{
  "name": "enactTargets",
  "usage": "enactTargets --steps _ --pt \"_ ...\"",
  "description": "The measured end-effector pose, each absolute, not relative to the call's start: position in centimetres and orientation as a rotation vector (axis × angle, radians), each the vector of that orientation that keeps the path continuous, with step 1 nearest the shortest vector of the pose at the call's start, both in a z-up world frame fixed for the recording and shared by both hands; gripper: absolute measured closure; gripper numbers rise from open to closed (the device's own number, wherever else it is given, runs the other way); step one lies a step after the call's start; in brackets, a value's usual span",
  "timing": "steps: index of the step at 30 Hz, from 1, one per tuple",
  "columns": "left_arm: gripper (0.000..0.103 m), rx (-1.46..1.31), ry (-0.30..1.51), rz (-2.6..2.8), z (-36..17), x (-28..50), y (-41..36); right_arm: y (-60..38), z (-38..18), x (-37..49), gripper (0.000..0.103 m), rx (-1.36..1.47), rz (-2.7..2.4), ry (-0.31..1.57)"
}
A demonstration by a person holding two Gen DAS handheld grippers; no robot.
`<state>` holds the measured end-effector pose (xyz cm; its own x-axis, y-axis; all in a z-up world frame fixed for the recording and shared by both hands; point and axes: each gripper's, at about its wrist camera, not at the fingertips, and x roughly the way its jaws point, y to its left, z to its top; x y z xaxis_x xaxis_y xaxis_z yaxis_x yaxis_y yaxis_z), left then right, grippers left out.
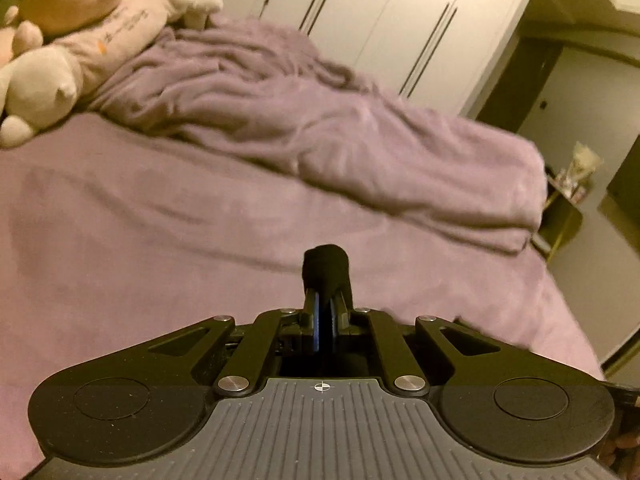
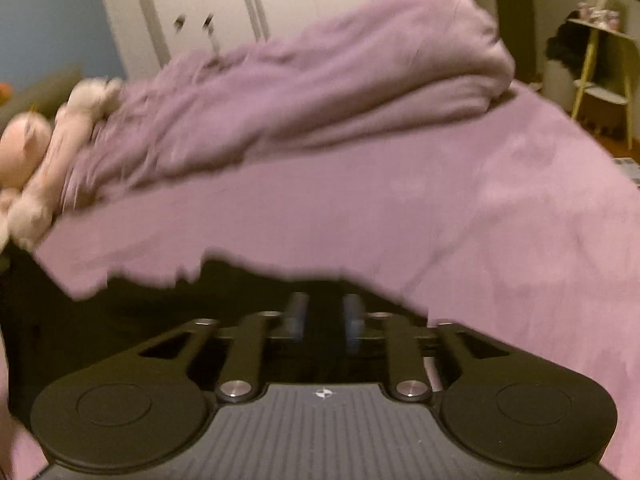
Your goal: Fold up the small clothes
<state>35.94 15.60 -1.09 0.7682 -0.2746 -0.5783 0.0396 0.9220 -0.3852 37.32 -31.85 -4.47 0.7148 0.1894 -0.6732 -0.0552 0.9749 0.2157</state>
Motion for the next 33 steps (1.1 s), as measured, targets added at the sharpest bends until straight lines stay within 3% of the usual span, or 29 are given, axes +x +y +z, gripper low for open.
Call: enactTargets --steps 1,8,9,10,11,12,24,25,29,30,31,33 --pt "0.096 -0.367 0.691 -0.170 -1.6 35.8 15.9 -31.9 -5.3 37.0 0.060 0.187 0.156 0.785" --pt "0.096 -0.433 0.711 -0.155 -2.3 35.3 17.3 -31.9 -7.0 38.2 0.060 0.258 0.203 0.875" --pt "0.096 -0.425 0.711 -0.158 -2.2 35.3 17.3 -31.5 -7.2 38.5 0.061 0.244 0.200 0.893" --pt "0.096 -0.412 0.712 -0.163 -2.1 35.2 17.2 -31.2 -7.1 38.8 0.069 0.230 0.203 0.911" --pt "0.096 -0.403 0.712 -0.167 -2.0 35.2 17.2 -31.0 -7.0 38.7 0.089 0.218 0.216 0.915" --pt "0.096 -0.397 0.711 -0.169 -1.9 35.1 17.2 -30.7 -6.9 38.6 0.096 0.196 0.229 0.914" --pt "0.093 -0.274 0.625 -0.079 2.6 37.3 15.0 -28.0 1.0 38.2 0.098 -0.072 0.001 0.511" --pt "0.093 -0.253 0.647 -0.032 2.1 37.8 14.7 -27.7 0.8 38.7 0.097 -0.104 -0.037 0.491" --pt "0.080 -0.254 0.698 0.011 0.2 37.1 13.6 -27.0 -0.6 39.0 0.069 -0.115 -0.148 0.489" --pt "0.069 -0.274 0.700 -0.016 -0.2 36.4 13.2 -26.9 -0.7 38.3 0.068 -0.061 -0.108 0.482" --pt "0.064 -0.301 0.701 -0.043 -0.8 35.7 12.5 -26.7 -1.0 37.5 0.066 0.012 -0.049 0.485" --pt "0.061 -0.343 0.725 -0.096 -2.2 34.6 10.7 -25.9 -1.9 36.0 0.063 0.166 0.085 0.506"
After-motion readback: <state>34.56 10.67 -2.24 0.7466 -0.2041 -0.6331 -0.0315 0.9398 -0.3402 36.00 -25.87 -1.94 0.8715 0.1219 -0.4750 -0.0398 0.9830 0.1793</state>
